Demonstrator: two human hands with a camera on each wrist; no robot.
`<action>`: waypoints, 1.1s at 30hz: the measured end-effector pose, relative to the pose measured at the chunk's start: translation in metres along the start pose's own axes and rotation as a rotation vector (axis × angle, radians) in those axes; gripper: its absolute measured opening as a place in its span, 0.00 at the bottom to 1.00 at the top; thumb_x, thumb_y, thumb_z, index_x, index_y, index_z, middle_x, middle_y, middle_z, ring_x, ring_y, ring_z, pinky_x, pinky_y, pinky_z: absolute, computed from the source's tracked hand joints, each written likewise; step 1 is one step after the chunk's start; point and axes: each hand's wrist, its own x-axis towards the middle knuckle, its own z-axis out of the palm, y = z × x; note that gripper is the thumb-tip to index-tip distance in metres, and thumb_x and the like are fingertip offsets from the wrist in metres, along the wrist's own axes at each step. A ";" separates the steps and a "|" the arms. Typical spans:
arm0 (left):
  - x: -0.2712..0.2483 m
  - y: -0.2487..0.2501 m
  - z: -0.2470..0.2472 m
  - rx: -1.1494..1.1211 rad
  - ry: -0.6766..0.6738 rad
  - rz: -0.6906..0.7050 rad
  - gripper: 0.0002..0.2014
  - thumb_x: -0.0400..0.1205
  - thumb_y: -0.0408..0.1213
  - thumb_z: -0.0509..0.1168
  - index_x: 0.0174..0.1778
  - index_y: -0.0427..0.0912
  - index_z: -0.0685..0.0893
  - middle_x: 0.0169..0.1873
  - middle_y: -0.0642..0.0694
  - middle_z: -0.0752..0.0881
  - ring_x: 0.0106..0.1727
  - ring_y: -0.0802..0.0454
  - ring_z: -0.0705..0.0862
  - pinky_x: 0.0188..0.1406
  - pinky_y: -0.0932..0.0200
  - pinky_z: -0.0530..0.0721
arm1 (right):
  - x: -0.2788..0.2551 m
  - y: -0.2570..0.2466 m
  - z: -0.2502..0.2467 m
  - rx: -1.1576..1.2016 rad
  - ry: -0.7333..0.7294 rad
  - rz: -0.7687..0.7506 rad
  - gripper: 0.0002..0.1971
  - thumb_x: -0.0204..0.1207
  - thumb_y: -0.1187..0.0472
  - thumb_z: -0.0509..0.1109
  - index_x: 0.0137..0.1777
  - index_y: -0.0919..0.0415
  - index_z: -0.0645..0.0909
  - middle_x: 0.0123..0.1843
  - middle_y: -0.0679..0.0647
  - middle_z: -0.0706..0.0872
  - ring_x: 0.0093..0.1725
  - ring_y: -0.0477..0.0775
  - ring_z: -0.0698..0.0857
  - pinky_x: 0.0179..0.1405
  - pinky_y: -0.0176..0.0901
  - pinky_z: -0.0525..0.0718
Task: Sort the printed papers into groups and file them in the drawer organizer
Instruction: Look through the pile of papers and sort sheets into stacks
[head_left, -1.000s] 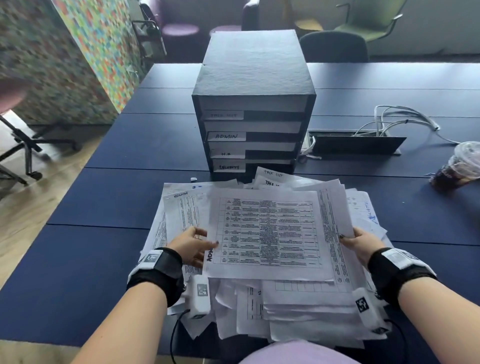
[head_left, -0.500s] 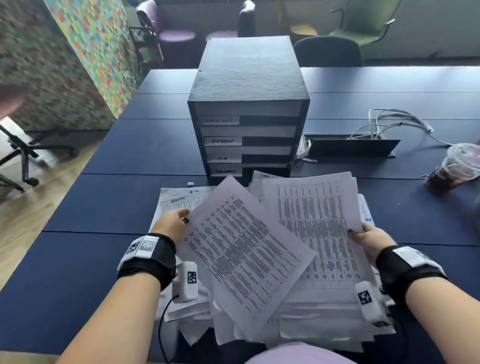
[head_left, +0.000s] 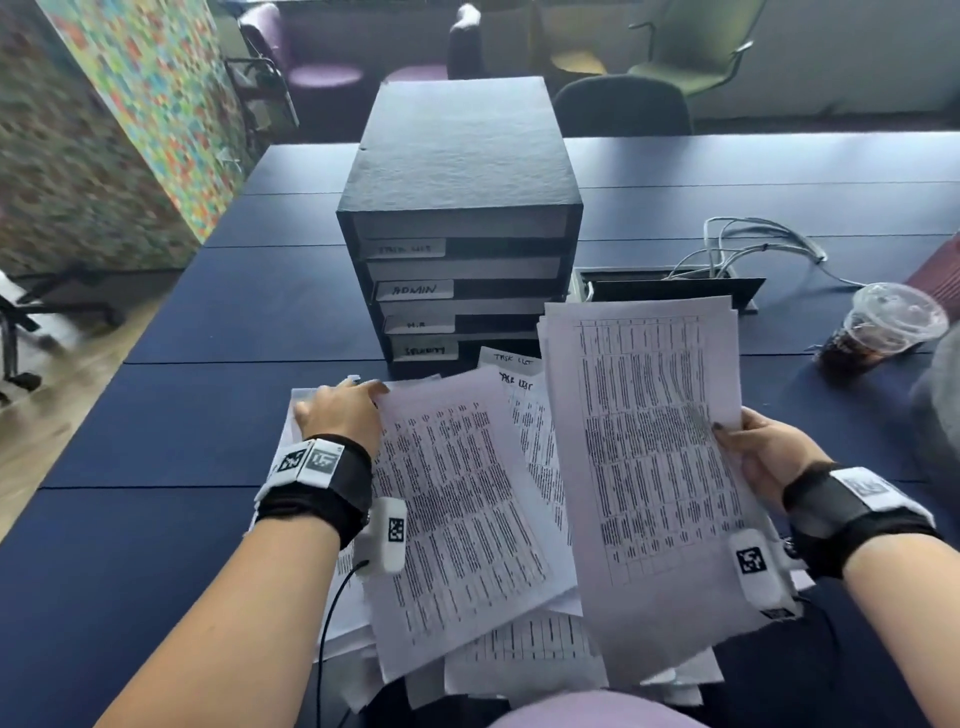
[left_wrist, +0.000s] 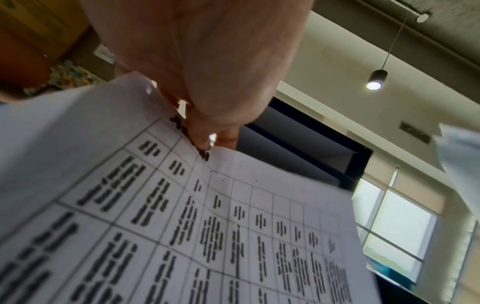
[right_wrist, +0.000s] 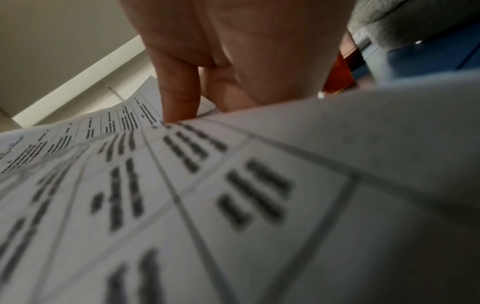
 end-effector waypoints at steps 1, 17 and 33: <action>0.000 0.006 0.003 -0.075 -0.005 0.022 0.27 0.77 0.25 0.52 0.62 0.59 0.82 0.60 0.47 0.82 0.61 0.41 0.79 0.60 0.49 0.75 | -0.001 -0.002 0.005 0.022 -0.021 -0.006 0.14 0.76 0.78 0.56 0.45 0.64 0.82 0.31 0.54 0.89 0.26 0.51 0.87 0.27 0.44 0.87; -0.017 -0.012 0.050 -0.740 0.004 -0.326 0.21 0.78 0.24 0.57 0.63 0.43 0.83 0.56 0.40 0.86 0.56 0.41 0.84 0.50 0.59 0.76 | 0.026 0.066 0.020 -0.597 0.143 0.191 0.13 0.72 0.71 0.71 0.56 0.65 0.82 0.48 0.62 0.85 0.51 0.62 0.84 0.63 0.62 0.80; -0.038 -0.021 0.063 -0.706 -0.024 -0.325 0.15 0.80 0.45 0.67 0.60 0.43 0.85 0.45 0.44 0.82 0.47 0.44 0.81 0.44 0.58 0.76 | 0.011 0.059 0.038 -0.946 0.248 0.184 0.16 0.79 0.64 0.67 0.64 0.69 0.79 0.60 0.66 0.84 0.53 0.61 0.81 0.48 0.43 0.73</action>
